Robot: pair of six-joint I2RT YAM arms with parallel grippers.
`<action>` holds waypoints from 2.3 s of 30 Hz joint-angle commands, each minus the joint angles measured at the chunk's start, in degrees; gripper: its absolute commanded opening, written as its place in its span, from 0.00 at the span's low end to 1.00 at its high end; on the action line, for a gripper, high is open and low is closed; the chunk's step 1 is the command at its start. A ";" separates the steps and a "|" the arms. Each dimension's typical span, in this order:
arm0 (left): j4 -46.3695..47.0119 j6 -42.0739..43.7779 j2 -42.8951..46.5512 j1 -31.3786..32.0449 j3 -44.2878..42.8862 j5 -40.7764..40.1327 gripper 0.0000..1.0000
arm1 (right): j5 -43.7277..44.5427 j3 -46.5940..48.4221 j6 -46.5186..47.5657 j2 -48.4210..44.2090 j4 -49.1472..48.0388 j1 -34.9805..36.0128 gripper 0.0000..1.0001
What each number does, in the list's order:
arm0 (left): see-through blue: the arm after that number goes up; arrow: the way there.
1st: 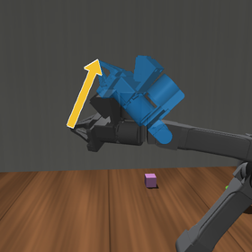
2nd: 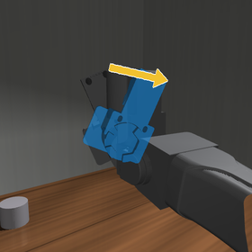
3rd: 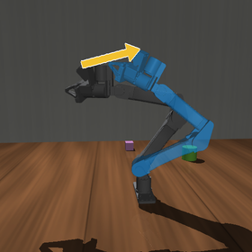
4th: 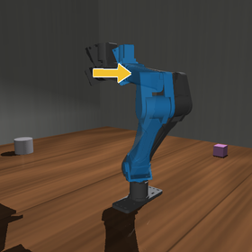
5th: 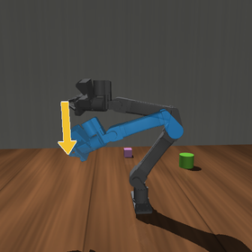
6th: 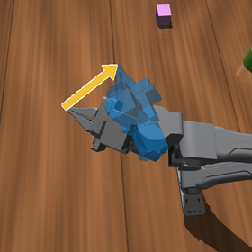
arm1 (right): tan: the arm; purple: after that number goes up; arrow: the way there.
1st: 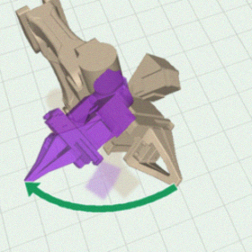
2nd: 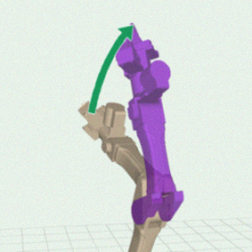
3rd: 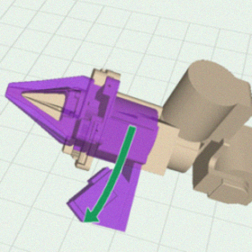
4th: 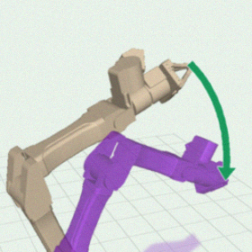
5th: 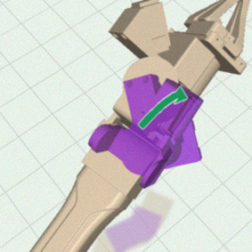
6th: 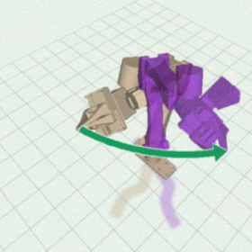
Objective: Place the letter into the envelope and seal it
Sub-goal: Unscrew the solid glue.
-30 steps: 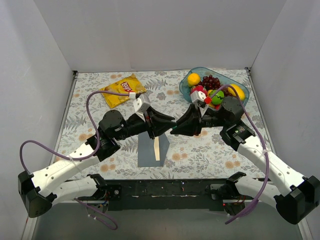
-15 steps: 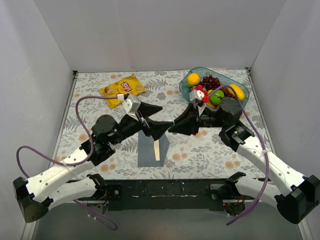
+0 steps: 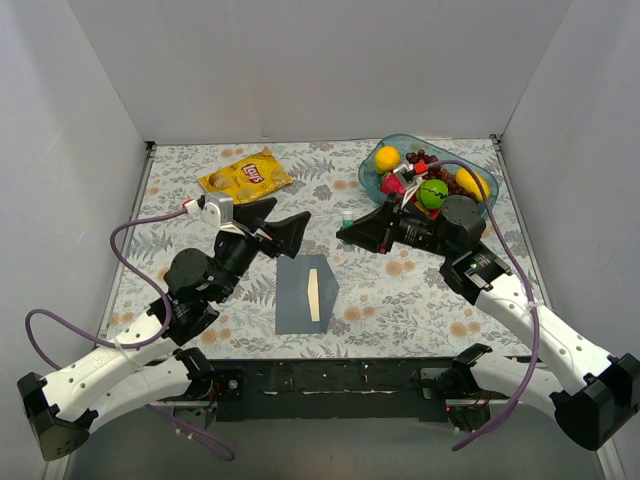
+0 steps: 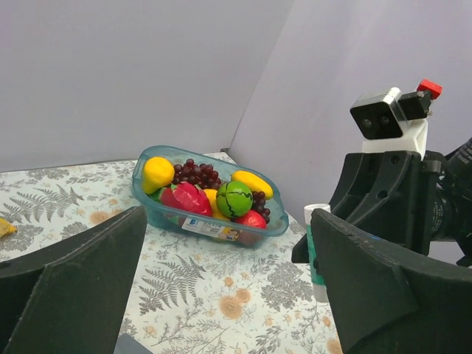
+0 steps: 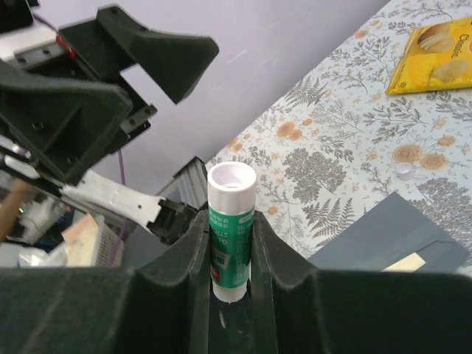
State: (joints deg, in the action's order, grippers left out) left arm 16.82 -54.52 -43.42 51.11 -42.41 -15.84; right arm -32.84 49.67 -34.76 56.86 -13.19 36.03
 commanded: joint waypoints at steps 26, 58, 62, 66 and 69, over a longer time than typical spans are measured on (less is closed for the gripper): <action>-5.21 -4.36 -7.28 -0.31 -6.53 2.02 0.93 | 5.93 2.79 3.27 2.63 4.82 0.35 0.01; -10.85 -11.13 -20.65 -0.40 -14.71 18.73 0.57 | 12.80 4.21 20.61 0.27 9.15 4.84 0.01; -9.61 -11.31 -21.09 -0.40 -14.36 19.79 0.47 | 12.19 4.21 20.61 0.36 8.88 4.75 0.01; -9.35 -11.31 -21.71 -0.40 -14.63 20.93 0.32 | 12.01 3.95 20.61 0.27 8.18 4.84 0.01; -8.91 -11.31 -21.80 -0.49 -14.28 21.55 0.16 | 11.40 4.12 20.61 0.44 8.00 4.84 0.01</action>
State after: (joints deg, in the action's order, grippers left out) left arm 7.01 -65.89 -65.17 50.63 -56.16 3.01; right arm -20.25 53.23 -14.79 58.00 -0.40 40.58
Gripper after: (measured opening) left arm 0.285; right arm 0.261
